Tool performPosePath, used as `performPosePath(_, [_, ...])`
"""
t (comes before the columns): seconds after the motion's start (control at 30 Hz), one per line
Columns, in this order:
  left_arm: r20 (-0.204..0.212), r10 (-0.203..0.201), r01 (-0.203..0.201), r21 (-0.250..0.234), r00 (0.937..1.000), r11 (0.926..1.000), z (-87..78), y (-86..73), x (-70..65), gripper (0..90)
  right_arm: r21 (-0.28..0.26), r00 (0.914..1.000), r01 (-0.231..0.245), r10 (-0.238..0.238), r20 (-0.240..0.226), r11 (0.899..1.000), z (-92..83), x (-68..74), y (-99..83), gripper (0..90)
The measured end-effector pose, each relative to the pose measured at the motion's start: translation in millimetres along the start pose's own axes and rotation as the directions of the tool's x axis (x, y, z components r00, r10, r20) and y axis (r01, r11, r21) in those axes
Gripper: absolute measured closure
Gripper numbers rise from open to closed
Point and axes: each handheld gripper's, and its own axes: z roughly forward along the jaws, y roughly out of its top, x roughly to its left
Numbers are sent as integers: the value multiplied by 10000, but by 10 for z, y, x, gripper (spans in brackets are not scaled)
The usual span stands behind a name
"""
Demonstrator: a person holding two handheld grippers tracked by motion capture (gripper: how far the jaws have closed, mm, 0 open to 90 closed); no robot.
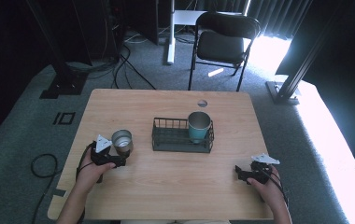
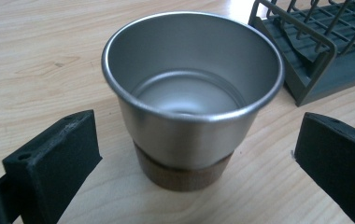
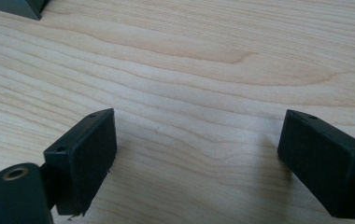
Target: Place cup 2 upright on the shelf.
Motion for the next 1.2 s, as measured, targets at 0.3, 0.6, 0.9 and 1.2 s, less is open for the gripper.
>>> performPosePath(0.3, [-16,-61,60,-202,10000,9998,103,41,14,7,-1,10000,4,-4,2,10000,0,0,0,113])
performPosePath(0.6, [-24,-125,124,-553,9999,9984,198,102,18,7,-1,10000,1,-1,1,10000,0,0,0,113])
performPosePath(0.9, [-176,-9,-3,-715,9998,9974,267,170,10,7,-3,10000,4,-4,2,10000,0,0,0,113])
performPosePath(1.2, [-300,-278,257,-682,9992,9973,284,178,-4,136,-4,10000,6,-6,2,10000,0,-1,0,113])
